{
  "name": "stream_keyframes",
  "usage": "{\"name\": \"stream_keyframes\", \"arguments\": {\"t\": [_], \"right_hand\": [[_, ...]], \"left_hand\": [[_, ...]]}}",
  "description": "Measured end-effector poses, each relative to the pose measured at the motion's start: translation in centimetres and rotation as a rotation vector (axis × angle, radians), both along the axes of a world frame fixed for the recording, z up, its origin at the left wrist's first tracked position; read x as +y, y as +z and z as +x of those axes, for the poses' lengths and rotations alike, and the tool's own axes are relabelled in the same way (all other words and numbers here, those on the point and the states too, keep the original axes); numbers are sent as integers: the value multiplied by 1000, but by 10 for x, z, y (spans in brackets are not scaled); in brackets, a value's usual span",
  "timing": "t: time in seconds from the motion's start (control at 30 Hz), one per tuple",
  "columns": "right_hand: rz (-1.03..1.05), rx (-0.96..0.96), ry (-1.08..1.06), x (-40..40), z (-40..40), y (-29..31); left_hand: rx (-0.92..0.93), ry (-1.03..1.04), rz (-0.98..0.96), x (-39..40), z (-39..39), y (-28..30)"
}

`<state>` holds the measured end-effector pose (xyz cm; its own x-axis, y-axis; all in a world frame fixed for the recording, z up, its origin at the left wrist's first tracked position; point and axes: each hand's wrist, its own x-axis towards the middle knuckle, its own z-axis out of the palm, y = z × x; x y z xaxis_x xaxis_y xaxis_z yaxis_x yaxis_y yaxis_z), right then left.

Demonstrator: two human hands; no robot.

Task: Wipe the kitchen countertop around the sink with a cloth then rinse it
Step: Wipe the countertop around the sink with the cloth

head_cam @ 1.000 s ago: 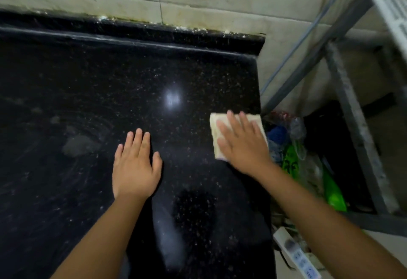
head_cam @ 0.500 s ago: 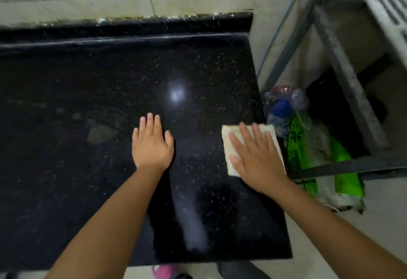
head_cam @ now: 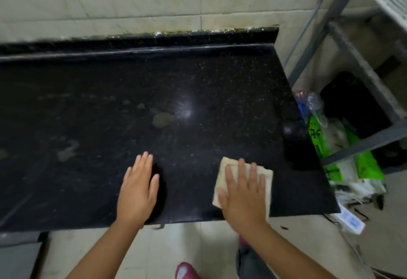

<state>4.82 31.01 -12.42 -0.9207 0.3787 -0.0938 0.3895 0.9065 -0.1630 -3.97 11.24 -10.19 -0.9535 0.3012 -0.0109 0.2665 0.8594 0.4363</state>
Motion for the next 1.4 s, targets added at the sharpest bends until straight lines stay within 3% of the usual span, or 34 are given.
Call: {"name": "stream_keyframes", "arguments": {"t": [0.2,0.33,0.53,0.7,0.77,0.83,0.93,1.03,1.1,1.27,1.33,1.4], "right_hand": [[-64,33,249,-155,-45,5],[-6,31,289,-147,-27,-2],[69,-131,-125,-6,10,9],[-4,-224,-369,5,-82,27],[6,-250,-226,-35,-121,18],[102,-100,17,-88,-139,6],[49,-31,226,-152,-118,2],[18,-78,434,-157,-61,0],[63,-50,465,-118,-24,-11],[115,-161,1,-8,-36,12],[13,-256,-186,-1,-78,26],[-10,-260,-207,-22,-125,25]], "left_hand": [[11,175,-90,-100,11,-8],[-11,214,-120,-113,-10,-9],[-24,205,-172,-117,-15,-18],[5,204,-184,-118,-16,-25],[-3,205,-190,-118,-17,-24],[-28,210,-196,-118,-17,-21],[-46,231,-194,-114,-17,-14],[-63,232,-207,-113,-15,-8],[-74,221,-216,-114,-15,-8],[-63,202,-266,-115,-18,-13],[-70,216,-261,-117,-18,-15],[-51,201,-276,-118,-18,-19]]}}
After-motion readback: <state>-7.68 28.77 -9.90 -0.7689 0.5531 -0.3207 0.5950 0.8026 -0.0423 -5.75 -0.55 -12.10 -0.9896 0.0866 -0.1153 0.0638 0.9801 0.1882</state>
